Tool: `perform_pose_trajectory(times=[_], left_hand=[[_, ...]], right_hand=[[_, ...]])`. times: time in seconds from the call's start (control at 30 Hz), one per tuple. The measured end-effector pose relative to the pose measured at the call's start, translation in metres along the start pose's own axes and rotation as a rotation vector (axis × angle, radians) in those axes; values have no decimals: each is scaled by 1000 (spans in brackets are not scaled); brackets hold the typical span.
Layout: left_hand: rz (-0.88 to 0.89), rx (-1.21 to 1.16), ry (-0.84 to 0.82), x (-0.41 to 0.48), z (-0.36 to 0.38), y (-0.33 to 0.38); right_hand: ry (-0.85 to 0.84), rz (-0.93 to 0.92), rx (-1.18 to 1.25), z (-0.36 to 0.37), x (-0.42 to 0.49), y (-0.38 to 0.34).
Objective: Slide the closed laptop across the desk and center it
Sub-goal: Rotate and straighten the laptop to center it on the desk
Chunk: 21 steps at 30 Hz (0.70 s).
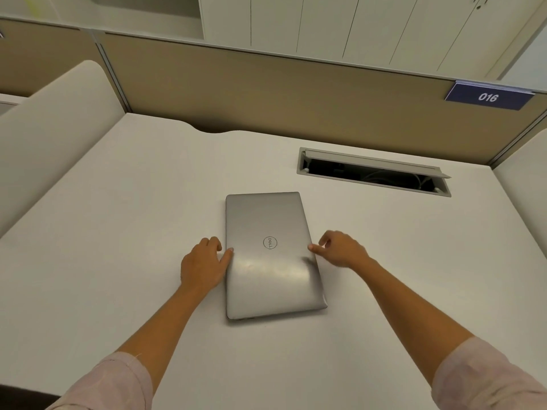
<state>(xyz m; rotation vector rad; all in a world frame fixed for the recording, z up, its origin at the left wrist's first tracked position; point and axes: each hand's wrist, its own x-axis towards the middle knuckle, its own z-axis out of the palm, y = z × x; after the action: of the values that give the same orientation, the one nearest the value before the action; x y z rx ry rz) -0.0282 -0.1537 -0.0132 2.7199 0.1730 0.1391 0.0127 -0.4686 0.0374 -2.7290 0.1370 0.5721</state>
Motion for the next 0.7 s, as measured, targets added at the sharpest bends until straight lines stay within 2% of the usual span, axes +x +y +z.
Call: perform_pose_trajectory(times=[0.13,0.23,0.37,0.57,0.7], left_hand=[[153,-103,-71,-12,-1,-7],[196,-64,-223,-25,1,-13],[396,-5,-431,-41,9,-17],[573,59,-407,-50,14,-13],[586,36,-423,-49,14,-14]], right_hand=[[50,-119,-3,-12,25,-17],[63,-196,-48,-14,41,-33],[-7,-239,22,-12,62,-49],[1,-170,126,-9,95,-73],[-14,-190,98,4,108,-89]])
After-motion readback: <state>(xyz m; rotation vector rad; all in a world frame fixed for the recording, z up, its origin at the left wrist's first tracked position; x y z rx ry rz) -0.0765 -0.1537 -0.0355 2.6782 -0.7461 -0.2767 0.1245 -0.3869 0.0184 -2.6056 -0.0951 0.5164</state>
